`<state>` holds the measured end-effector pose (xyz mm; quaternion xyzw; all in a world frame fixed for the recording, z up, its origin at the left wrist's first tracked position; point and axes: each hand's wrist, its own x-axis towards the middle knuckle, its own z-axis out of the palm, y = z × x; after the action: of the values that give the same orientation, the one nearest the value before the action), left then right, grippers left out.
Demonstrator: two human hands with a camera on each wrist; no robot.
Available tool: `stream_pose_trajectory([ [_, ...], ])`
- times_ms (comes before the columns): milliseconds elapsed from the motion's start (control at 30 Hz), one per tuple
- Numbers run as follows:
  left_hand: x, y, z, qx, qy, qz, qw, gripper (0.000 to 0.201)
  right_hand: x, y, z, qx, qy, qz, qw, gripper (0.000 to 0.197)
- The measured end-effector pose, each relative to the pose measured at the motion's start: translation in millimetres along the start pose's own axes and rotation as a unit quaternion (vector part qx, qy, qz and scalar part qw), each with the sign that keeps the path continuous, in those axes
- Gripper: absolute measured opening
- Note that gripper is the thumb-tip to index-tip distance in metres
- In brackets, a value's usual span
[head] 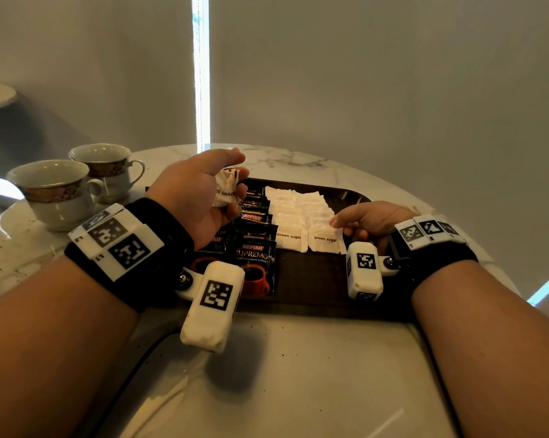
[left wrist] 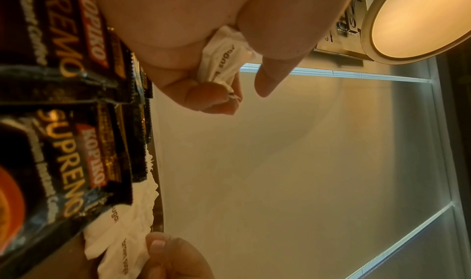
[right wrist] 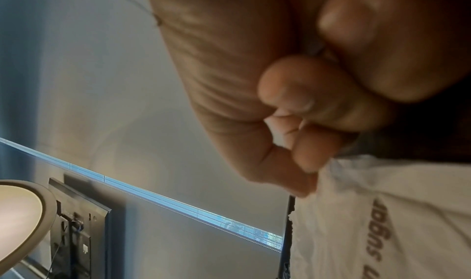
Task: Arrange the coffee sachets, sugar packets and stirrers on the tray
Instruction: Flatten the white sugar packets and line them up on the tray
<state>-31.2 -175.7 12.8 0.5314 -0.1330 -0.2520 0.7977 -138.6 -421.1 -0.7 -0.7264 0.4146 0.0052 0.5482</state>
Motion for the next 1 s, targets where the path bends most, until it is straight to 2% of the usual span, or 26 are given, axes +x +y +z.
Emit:
stream_pose_trajectory([
  [67,-1,0,0,-0.002,0.001,-0.001,1.000,0.023,-1,0,1,0.010,0.014,-0.004,1.000,0.008],
  [200,-2,2,1,-0.007,0.001,-0.001,1.000,0.028,-1,-5,-1,0.039,0.082,-0.045,0.995,0.010],
  [233,-2,2,1,-0.006,0.001,-0.001,1.000,0.027,-1,-7,-1,0.033,0.082,-0.048,0.995,0.016],
  [367,-3,3,2,-0.003,0.000,0.000,1.000,0.022,-8,-18,1,0.025,0.020,-0.022,0.999,0.043],
  [467,-3,3,2,-0.004,0.003,0.001,1.000,0.028,-15,-22,4,0.029,-0.017,-0.019,0.999,0.052],
  [567,-4,4,2,-0.010,0.002,0.004,1.000,0.032,-17,-23,5,0.026,-0.017,-0.024,0.999,0.056],
  [733,-6,6,3,-0.027,-0.005,0.001,1.000,0.028,-19,-22,3,0.007,0.004,-0.034,0.999,0.048],
  [800,-8,8,4,-0.044,-0.017,-0.002,0.999,0.026,-19,-23,3,-0.011,0.047,-0.081,0.996,0.034],
  [867,-10,8,6,-0.051,-0.020,0.000,0.998,0.032,-21,-26,4,0.022,0.059,-0.147,0.987,0.021],
  [1000,-13,5,9,-0.055,-0.038,0.004,0.998,0.031,-41,-33,17,0.118,-0.051,-0.239,0.962,0.014],
])
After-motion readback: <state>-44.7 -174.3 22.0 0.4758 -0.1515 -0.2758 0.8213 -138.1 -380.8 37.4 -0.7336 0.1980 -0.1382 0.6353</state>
